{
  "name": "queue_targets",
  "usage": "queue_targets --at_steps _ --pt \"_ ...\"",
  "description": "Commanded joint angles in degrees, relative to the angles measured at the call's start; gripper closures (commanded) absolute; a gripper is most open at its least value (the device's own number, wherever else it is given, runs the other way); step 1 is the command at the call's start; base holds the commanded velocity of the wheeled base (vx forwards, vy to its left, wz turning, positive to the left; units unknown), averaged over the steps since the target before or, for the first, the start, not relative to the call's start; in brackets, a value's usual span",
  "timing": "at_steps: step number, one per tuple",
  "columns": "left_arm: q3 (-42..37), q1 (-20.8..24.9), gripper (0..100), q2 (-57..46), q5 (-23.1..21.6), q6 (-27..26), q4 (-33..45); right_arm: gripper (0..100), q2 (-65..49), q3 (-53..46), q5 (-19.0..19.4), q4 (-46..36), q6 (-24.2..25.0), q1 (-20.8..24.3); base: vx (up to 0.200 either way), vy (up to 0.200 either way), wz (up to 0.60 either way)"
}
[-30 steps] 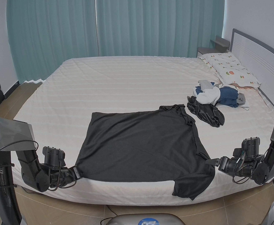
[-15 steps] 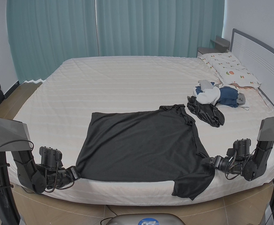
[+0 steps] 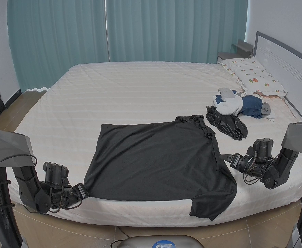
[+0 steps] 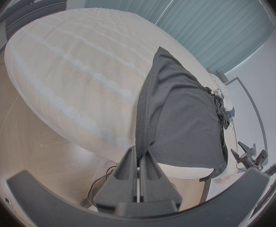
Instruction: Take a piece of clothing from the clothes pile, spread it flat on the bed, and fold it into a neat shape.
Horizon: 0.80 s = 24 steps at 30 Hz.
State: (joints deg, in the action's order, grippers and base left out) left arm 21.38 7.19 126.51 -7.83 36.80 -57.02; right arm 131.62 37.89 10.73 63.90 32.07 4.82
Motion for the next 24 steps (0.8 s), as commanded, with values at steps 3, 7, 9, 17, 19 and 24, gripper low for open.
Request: queue_targets --at_steps 3,7,9,17,19,24 --pt "-0.1 0.0 100 0.8 0.0 0.0 0.0 0 1.3 2.5 0.0 -2.0 5.5 6.3 0.0 0.0 0.0" --pt "-0.1 0.0 100 0.8 0.0 0.0 0.0 0 3.2 6.0 -0.1 -4.5 7.3 7.9 0.0 0.0 0.0" --pt "-0.1 0.0 100 0.8 0.0 0.0 0.0 0 4.7 7.7 -0.2 -5.4 9.5 9.1 0.0 0.0 0.0" --pt "0.0 0.0 100 0.9 0.0 0.0 0.0 0 12.5 12.8 -5.8 -5.5 9.8 10.4 0.0 0.0 0.0" --pt "-0.1 0.0 100 0.9 0.0 0.0 0.0 0 13.2 13.5 -7.0 -5.4 9.7 10.5 0.0 0.0 0.0" --pt "0.0 0.0 100 0.9 -0.1 0.0 0.0 0 13.4 15.3 -10.6 -5.1 9.7 9.8 0.0 0.0 0.0"
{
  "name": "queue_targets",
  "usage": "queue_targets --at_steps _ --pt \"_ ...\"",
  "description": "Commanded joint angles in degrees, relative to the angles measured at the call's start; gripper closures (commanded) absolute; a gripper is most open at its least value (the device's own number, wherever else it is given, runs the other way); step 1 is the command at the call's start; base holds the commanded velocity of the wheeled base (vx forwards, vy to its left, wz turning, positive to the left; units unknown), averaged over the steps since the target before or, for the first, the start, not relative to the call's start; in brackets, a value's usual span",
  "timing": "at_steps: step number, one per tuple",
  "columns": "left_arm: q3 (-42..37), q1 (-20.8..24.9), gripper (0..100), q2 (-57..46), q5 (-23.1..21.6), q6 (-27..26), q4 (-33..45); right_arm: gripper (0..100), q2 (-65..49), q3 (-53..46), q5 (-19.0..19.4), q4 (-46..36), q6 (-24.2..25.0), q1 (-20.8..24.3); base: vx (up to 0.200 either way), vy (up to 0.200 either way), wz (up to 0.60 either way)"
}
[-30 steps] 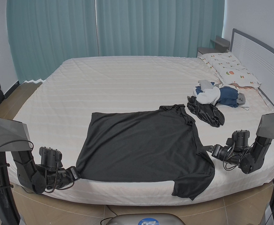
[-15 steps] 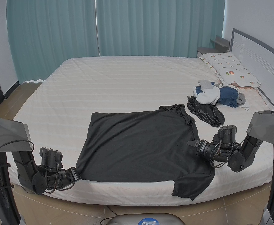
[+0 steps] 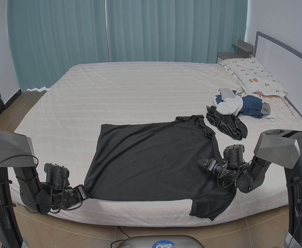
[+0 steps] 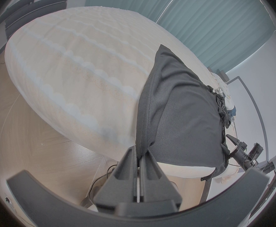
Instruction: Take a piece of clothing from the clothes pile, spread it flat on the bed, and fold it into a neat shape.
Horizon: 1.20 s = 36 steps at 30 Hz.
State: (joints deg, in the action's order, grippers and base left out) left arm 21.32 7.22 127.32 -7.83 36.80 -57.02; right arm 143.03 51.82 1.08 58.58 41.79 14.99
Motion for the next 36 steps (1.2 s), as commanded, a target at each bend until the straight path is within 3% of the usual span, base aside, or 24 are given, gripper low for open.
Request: queue_targets --at_steps 1,6,16,28,32,36 --pt "0.0 0.0 100 0.1 -0.2 0.0 0.0 0 1.5 1.2 -2.1 0.8 0.0 -0.9 0.0 0.0 0.0" --pt "0.0 -0.1 100 0.0 -0.3 0.1 0.0 0 -0.3 1.4 -4.8 1.4 -1.4 -4.5 0.0 0.0 0.0" --pt "-0.1 -0.1 100 0.0 -0.3 0.0 0.0 0 -0.6 -0.1 -5.1 4.6 -1.4 -11.2 0.0 0.0 0.0" --pt "-0.1 -0.1 100 0.0 -0.3 0.0 0.0 0 -3.5 -0.9 -5.0 4.5 -1.5 -12.9 0.0 0.0 0.0" --pt "-0.2 -0.1 100 0.0 -0.3 0.0 0.0 0 -6.2 -0.8 -3.8 3.6 -1.6 -12.9 0.0 0.0 0.0" --pt "-0.2 -0.1 100 0.0 -0.3 0.0 0.0 0 -5.9 1.0 -1.3 2.1 -5.1 -12.9 0.0 0.0 0.0"
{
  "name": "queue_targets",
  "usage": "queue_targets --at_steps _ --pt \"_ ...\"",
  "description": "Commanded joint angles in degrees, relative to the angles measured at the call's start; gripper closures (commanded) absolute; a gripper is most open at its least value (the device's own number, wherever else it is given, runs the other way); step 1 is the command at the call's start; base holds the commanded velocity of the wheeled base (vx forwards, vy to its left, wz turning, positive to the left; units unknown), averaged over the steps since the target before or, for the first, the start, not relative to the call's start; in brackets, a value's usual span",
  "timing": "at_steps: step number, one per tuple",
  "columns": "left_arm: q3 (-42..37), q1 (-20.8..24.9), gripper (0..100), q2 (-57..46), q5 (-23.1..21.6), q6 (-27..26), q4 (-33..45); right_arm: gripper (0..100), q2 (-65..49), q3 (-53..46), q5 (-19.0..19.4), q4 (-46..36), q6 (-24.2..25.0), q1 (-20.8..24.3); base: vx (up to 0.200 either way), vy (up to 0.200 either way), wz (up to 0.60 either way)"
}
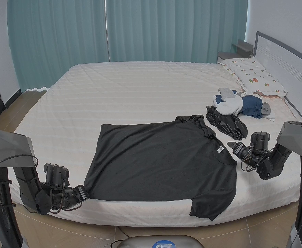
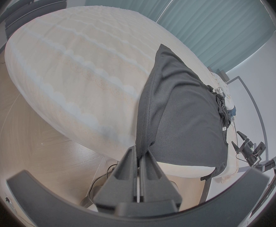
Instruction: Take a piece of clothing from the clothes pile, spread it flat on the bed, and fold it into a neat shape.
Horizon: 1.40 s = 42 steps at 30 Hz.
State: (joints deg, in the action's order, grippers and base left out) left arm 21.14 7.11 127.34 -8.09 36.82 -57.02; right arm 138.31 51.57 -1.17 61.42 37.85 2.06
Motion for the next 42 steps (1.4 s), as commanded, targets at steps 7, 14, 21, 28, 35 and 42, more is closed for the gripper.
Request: queue_targets --at_steps 7,14,21,28,35,42 --pt "0.0 0.0 100 0.0 0.0 0.0 0.0 0 3.6 15.4 2.6 -10.5 -2.6 1.1 0.0 0.0 0.0" --pt "0.0 0.2 100 0.1 0.0 0.0 0.0 0 8.7 23.6 2.6 -15.4 -2.5 1.8 0.0 0.0 0.0" --pt "0.5 0.3 100 0.3 0.5 1.3 0.0 0 9.0 23.0 2.7 -14.7 -2.4 1.7 0.0 0.0 0.0" --pt "0.6 0.4 100 0.1 0.5 2.6 0.0 0 8.8 23.3 2.6 -14.7 -2.5 2.3 0.143 0.0 0.0" --pt "0.5 0.4 100 0.1 0.5 2.6 -0.1 0 8.8 24.3 2.6 -15.2 -2.6 2.9 0.0 0.0 0.0" --pt "0.5 0.4 100 0.1 0.5 2.6 -0.1 0 13.6 32.4 2.0 -19.3 -6.2 4.1 0.0 0.0 0.0"
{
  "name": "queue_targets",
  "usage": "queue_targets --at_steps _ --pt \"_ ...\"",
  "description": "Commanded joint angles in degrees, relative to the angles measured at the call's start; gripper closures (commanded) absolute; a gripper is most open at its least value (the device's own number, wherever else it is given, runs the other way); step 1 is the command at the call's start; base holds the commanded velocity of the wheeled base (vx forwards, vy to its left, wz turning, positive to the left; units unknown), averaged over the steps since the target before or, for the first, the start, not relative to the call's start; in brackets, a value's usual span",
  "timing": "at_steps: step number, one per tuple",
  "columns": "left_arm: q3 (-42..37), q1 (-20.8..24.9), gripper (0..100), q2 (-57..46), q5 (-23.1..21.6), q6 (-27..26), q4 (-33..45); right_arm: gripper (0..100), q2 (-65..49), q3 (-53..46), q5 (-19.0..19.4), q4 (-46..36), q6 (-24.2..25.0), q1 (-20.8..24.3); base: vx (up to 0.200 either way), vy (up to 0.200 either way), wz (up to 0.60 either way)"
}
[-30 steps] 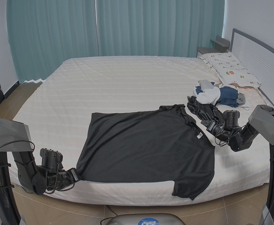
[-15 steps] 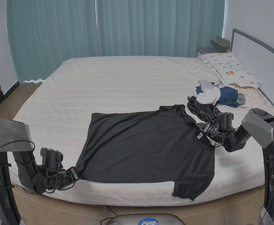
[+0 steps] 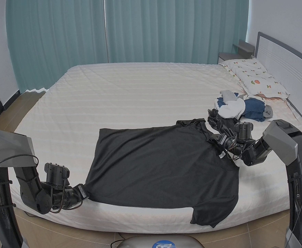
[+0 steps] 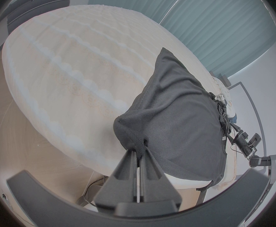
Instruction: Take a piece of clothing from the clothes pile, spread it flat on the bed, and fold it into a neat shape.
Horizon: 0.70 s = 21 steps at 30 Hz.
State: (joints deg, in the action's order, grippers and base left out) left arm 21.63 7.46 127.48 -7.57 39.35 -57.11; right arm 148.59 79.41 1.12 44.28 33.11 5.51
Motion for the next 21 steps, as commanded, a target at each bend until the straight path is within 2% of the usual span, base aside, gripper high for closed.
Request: queue_targets --at_steps 1,7,8,21 --pt "0.0 0.0 100 0.0 0.0 0.0 0.0 0 4.2 6.2 -0.4 -3.1 -1.6 0.7 0.0 0.0 0.0" --pt "0.0 0.0 100 0.0 0.0 0.0 0.0 0 5.7 9.8 -1.1 -7.1 -2.2 0.8 0.0 0.0 0.0" --pt "0.0 0.0 100 0.0 0.0 0.0 0.0 100 5.7 10.3 -0.9 -9.4 -3.8 0.6 0.0 0.0 0.0" --pt "0.0 0.0 100 0.0 0.0 0.0 0.1 100 5.8 11.9 -1.2 -8.5 -2.2 -1.3 0.0 0.0 0.0"
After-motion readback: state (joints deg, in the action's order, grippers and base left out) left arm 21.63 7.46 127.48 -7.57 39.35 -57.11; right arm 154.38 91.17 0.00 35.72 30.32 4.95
